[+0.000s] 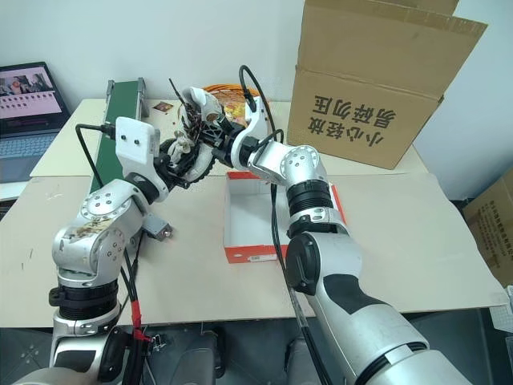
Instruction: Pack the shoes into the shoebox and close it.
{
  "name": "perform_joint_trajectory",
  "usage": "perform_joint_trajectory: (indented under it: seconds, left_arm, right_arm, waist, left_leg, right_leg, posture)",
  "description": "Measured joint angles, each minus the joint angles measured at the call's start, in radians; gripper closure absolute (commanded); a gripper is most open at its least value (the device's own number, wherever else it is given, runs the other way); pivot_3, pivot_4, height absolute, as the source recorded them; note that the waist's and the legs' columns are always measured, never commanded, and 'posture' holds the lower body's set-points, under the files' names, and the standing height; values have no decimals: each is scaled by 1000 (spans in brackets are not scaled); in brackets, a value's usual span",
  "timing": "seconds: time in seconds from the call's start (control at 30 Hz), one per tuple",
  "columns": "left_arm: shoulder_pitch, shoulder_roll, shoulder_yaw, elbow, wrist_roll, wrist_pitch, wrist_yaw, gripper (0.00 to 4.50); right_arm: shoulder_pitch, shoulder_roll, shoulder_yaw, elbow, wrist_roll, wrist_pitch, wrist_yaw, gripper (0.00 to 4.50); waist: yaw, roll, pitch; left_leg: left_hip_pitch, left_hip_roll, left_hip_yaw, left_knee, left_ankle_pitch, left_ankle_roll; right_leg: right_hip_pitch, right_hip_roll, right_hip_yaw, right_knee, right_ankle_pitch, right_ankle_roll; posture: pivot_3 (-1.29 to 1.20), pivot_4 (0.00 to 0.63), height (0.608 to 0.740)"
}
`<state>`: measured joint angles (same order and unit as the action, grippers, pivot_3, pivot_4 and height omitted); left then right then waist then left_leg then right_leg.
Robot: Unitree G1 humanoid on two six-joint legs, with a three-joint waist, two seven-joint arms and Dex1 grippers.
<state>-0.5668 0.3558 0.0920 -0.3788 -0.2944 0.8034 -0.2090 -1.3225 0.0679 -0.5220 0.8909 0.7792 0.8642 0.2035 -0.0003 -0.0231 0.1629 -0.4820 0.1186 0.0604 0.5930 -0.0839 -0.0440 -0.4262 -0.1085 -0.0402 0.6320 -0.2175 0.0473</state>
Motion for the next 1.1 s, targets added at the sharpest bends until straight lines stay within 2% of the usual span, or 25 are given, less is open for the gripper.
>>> perform_joint_trajectory:
  seconds: [0.13, 0.3, 0.37, 0.47, 0.6, 0.73, 0.97, 1.1]
  left_arm:
    - [-2, -2, -9, -4, -1, -21, -11, 1402]
    - [12, -1, -45, -9, -1, -26, -31, 1402]
    - [21, -1, -51, -9, -1, -24, -34, 1402]
    - [24, 5, -52, -9, 0, -23, -37, 1402]
    - [25, 14, -52, -6, 5, -20, -39, 1402]
    - [25, 15, -52, 4, 7, -20, -41, 1402]
    - [24, 4, -67, 23, 16, -21, -48, 1402]
    - [23, 3, -68, 24, 17, -21, -49, 1402]
  right_arm:
    - [0, 6, -54, -4, 30, -36, -62, 3439]
    - [-9, -19, -115, 1, 25, -259, -139, 3439]
    - [-12, -69, -60, 0, -57, -355, -148, 3439]
    - [2, -174, 112, -47, -227, -388, -121, 3439]
    - [28, -288, 328, -233, -337, -182, -19, 3439]
    - [59, -360, 433, -355, -333, 102, 60, 3439]
    - [72, -378, 467, -424, -306, 490, 96, 3439]
    - [118, -379, 491, -390, -344, 512, 90, 3439]
  waist:
    - [1, 0, 0]
    - [7, 0, 0]
    - [8, 0, 0]
    - [6, 1, 1]
    - [-8, 2, 1]
    - [-14, 2, 1]
    - [-11, 2, 1]
    - [-3, 2, 1]
  left_leg:
    - [0, 0, 0, 0, 0, 0]
    - [0, 0, 0, 0, 0, 0]
    - [0, 0, 0, 0, 0, 0]
    - [-1, 0, 0, 0, 0, 0]
    - [0, 0, 0, -1, 4, 6]
    - [0, 0, 0, 0, 4, 6]
    - [0, 0, 0, 0, 4, 6]
    - [0, 0, 0, 0, 4, 6]
  right_leg:
    - [0, 0, 0, 0, 0, 0]
    - [0, 0, 0, 0, 0, 0]
    - [0, 0, 0, -1, 0, 0]
    - [-1, 0, 0, -1, 0, 0]
    - [-2, 0, 1, 0, 0, 0]
    - [-1, 0, 1, 1, 0, 0]
    - [-1, 0, 1, 1, 0, 0]
    - [-1, 0, 1, 1, 0, 0]
  posture:
    - [0, 150, 728]
    - [0, 150, 728]
    - [0, 150, 728]
    - [0, 150, 728]
    - [0, 150, 728]
    - [0, 150, 728]
    - [0, 150, 728]
    - [0, 150, 728]
